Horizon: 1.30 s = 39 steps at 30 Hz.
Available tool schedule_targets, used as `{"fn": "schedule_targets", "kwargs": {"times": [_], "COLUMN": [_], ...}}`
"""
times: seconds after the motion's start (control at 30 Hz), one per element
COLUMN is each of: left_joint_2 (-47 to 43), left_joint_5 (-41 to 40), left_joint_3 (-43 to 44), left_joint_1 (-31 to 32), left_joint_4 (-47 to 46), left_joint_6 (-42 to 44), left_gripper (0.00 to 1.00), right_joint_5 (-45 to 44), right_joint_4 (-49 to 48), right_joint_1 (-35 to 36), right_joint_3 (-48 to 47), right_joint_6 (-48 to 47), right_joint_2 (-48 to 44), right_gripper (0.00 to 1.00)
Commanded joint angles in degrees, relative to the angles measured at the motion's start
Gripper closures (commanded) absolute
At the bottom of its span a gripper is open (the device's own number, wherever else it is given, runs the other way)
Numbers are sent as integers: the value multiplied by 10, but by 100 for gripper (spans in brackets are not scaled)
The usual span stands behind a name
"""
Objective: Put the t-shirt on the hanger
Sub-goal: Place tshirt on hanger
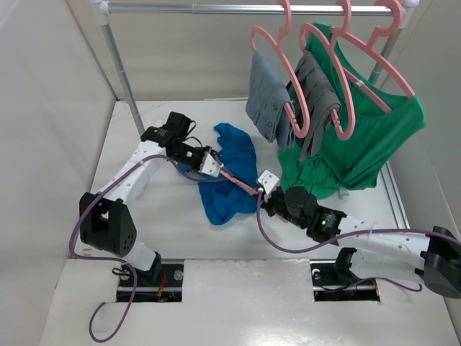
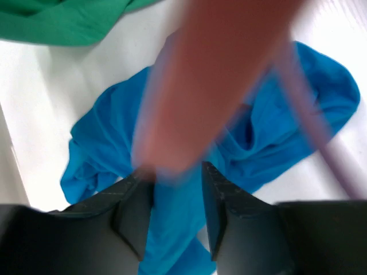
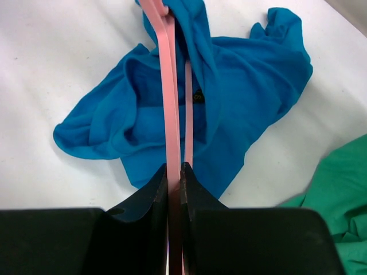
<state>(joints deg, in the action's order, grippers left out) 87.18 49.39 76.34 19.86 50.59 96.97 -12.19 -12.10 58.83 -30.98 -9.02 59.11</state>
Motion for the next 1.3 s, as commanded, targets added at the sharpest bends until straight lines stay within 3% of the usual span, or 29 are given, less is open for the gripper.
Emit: {"fn": "schedule_targets", "kwargs": {"times": [0.0,0.07,0.1,0.53,0.7,0.73,0.77,0.87,0.9,1.0,1.1,1.2,1.27], "left_joint_2": [-5,0,0,-10,-16,-16,-16,-27,-35,-53,-83,-109,-116], "left_joint_5": [-3,4,4,6,13,5,-2,-15,-15,-15,-20,-27,-27], "left_joint_3": [-28,-39,-39,-34,-15,-15,-15,-26,-26,-26,-41,-68,-81], "left_joint_1": [23,23,23,23,23,23,23,7,-8,-34,-47,-76,-96], "left_joint_4": [-25,-25,-32,-9,-15,-15,-15,-58,-71,-97,-109,-109,-109], "left_joint_6": [-5,-10,-19,-20,-70,-76,-86,-121,-152,-175,-194,-215,-233], "left_gripper": [81,98,100,100,100,100,100,100,100,100,100,100,100], "right_joint_5": [11,11,11,-6,-19,-24,-30,-57,-72,-93,-123,-130,-130], "right_joint_4": [-139,-139,-139,-139,-131,-123,-108,-60,-50,-18,1,38,62], "right_joint_1": [-3,-3,-3,-3,-3,-3,-3,-3,-3,-3,-3,-3,2], "right_joint_3": [-68,-68,-68,-68,-68,-68,-68,-92,-98,-126,-146,-169,-183], "right_joint_6": [8,8,8,8,8,8,8,8,14,20,48,69,76], "right_joint_2": [-7,-7,-7,-18,-18,-12,-12,0,0,0,-5,4,17], "right_gripper": [100,100,100,100,100,96,69,48,32,12,5,5,11]}}
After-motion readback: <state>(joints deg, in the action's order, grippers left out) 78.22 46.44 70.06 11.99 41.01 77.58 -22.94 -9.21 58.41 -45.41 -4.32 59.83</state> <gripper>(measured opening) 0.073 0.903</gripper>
